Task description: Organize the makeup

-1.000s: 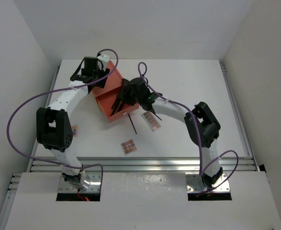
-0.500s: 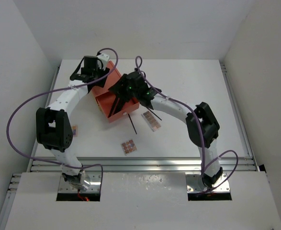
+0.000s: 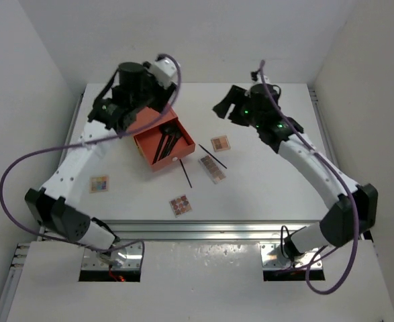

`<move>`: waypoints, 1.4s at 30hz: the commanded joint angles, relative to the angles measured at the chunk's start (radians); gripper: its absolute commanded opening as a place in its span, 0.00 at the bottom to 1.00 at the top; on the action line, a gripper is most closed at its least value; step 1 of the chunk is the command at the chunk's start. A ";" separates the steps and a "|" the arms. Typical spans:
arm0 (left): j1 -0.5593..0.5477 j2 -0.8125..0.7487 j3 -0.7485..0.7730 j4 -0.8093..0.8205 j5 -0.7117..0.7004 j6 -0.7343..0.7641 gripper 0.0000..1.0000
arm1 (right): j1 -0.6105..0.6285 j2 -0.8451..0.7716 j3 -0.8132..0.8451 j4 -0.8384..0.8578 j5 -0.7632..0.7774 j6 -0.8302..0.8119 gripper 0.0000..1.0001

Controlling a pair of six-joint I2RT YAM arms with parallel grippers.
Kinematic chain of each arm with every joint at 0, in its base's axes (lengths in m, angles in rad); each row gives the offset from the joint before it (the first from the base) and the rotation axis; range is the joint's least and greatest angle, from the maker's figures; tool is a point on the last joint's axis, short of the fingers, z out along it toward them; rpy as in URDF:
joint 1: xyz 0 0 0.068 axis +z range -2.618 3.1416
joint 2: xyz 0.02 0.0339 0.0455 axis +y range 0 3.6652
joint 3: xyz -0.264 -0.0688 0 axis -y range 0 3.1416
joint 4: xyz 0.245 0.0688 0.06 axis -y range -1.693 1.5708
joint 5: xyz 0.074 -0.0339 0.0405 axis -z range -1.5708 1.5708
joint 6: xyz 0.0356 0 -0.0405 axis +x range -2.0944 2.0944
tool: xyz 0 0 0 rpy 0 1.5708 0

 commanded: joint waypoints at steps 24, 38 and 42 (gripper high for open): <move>-0.469 0.203 -0.459 -0.087 0.002 0.195 0.56 | -0.138 -0.302 -0.426 -0.232 0.064 -0.234 0.68; -0.473 0.243 -0.479 0.079 -0.211 -0.540 0.60 | -0.136 -0.334 -0.463 -0.249 0.093 -0.283 0.68; -0.485 0.252 -0.479 0.056 -0.254 -0.648 0.60 | -0.141 -0.340 -0.470 -0.262 0.098 -0.297 0.68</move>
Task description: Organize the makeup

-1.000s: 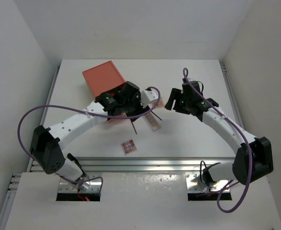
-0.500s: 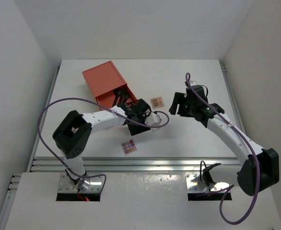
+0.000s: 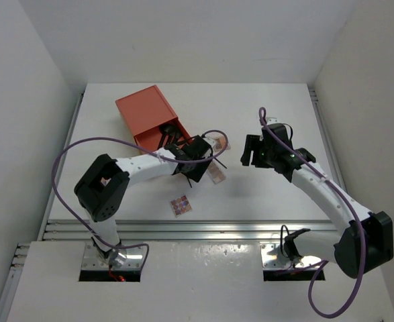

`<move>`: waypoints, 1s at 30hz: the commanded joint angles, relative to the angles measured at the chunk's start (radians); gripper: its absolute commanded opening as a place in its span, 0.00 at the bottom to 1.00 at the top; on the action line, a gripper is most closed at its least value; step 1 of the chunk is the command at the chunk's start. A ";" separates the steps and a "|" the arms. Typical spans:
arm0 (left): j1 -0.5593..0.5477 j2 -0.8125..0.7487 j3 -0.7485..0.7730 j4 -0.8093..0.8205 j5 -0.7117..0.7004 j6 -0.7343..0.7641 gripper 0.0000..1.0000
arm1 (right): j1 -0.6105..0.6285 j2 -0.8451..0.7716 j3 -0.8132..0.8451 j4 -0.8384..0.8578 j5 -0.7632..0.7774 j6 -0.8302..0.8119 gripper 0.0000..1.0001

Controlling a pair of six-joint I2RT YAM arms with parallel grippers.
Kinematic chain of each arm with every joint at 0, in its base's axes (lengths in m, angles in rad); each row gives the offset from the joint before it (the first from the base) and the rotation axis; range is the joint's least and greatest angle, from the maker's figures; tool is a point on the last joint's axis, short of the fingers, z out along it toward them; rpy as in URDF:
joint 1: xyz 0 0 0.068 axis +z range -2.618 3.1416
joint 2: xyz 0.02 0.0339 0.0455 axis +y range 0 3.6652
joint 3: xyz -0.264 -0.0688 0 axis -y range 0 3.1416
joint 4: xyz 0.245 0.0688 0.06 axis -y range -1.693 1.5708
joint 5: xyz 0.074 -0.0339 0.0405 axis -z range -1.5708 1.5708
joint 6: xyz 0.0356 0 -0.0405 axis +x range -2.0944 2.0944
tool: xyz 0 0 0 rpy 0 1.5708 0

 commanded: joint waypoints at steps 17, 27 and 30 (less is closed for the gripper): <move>-0.015 0.126 0.014 -0.036 -0.095 -0.352 0.59 | -0.003 -0.097 -0.063 -0.047 0.038 -0.048 0.68; 0.016 0.180 0.023 -0.025 -0.038 -0.362 0.32 | -0.001 -0.146 -0.088 -0.076 0.093 -0.068 0.68; 0.016 0.180 0.012 -0.025 -0.029 -0.362 0.22 | -0.001 -0.139 -0.079 -0.070 0.096 -0.074 0.68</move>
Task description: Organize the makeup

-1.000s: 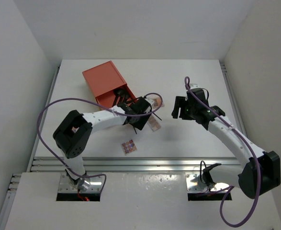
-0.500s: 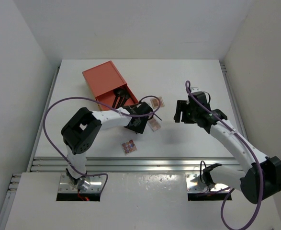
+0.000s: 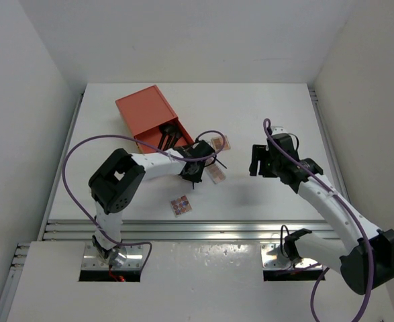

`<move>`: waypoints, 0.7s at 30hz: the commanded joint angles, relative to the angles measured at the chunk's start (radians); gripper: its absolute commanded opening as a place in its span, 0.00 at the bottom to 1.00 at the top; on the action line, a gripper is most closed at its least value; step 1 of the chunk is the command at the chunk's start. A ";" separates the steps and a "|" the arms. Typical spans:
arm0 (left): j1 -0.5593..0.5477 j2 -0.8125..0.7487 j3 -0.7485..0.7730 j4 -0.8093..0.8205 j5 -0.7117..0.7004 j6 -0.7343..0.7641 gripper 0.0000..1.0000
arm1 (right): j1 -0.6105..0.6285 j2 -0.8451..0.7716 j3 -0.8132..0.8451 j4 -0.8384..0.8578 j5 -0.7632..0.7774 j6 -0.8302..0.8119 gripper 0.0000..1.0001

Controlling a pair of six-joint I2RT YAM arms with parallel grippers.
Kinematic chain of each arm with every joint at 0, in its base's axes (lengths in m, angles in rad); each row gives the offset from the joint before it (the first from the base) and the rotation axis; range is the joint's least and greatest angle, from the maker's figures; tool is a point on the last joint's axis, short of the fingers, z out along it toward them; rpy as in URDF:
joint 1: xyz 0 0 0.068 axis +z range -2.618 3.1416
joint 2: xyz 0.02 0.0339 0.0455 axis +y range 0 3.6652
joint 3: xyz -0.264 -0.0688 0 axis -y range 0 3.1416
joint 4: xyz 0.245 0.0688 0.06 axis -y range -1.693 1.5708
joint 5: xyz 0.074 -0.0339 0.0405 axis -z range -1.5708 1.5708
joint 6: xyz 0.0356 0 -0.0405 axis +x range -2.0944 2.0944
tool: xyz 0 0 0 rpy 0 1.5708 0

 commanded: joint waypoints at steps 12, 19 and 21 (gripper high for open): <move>0.014 0.030 -0.046 -0.026 0.126 0.108 0.00 | -0.001 0.006 0.039 0.003 0.032 -0.036 0.68; 0.005 0.016 -0.078 -0.059 0.178 0.246 0.10 | -0.006 -0.003 0.038 0.000 0.055 -0.053 0.70; -0.005 0.042 -0.069 -0.028 0.136 0.262 0.25 | -0.003 -0.005 0.039 -0.001 0.057 -0.049 0.70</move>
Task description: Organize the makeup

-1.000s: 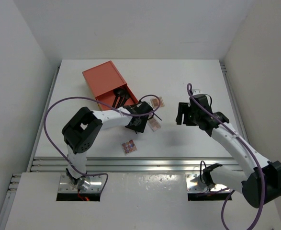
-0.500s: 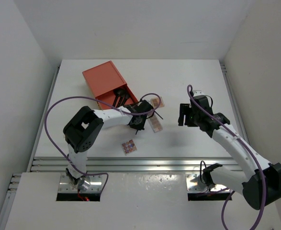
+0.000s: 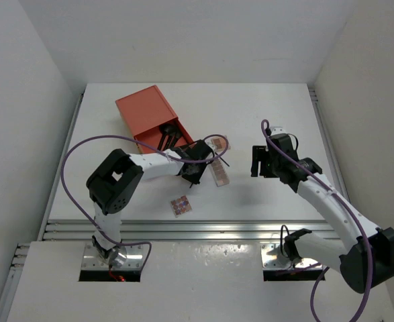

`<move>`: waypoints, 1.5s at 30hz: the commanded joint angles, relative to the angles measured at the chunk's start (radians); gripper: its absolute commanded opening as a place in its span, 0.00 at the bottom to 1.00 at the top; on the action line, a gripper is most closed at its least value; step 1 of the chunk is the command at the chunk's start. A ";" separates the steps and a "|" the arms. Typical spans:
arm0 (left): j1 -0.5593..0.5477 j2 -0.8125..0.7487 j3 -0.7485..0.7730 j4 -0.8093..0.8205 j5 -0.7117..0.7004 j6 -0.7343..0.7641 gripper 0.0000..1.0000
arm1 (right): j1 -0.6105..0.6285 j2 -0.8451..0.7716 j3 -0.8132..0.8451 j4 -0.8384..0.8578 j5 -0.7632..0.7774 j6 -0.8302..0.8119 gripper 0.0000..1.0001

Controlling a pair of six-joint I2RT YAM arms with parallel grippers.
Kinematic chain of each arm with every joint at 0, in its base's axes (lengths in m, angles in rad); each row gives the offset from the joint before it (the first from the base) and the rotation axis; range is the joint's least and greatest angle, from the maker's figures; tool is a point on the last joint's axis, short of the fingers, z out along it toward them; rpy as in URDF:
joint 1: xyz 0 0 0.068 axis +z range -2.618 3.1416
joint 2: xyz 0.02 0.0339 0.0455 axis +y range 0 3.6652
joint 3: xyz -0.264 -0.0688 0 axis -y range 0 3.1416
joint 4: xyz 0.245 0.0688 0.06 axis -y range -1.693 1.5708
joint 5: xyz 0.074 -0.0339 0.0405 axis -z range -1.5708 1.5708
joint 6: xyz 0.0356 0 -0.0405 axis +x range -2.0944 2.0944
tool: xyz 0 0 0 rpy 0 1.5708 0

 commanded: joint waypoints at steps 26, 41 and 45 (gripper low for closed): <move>0.056 0.136 0.186 -0.113 0.175 0.046 0.00 | -0.004 0.001 0.074 0.003 0.010 -0.025 0.71; 0.029 -0.086 0.244 -0.167 0.101 0.157 0.00 | -0.004 0.037 0.102 0.034 -0.036 -0.013 0.71; 0.029 -0.128 0.359 -0.204 0.058 0.204 0.00 | -0.003 0.062 0.108 0.057 -0.056 -0.021 0.71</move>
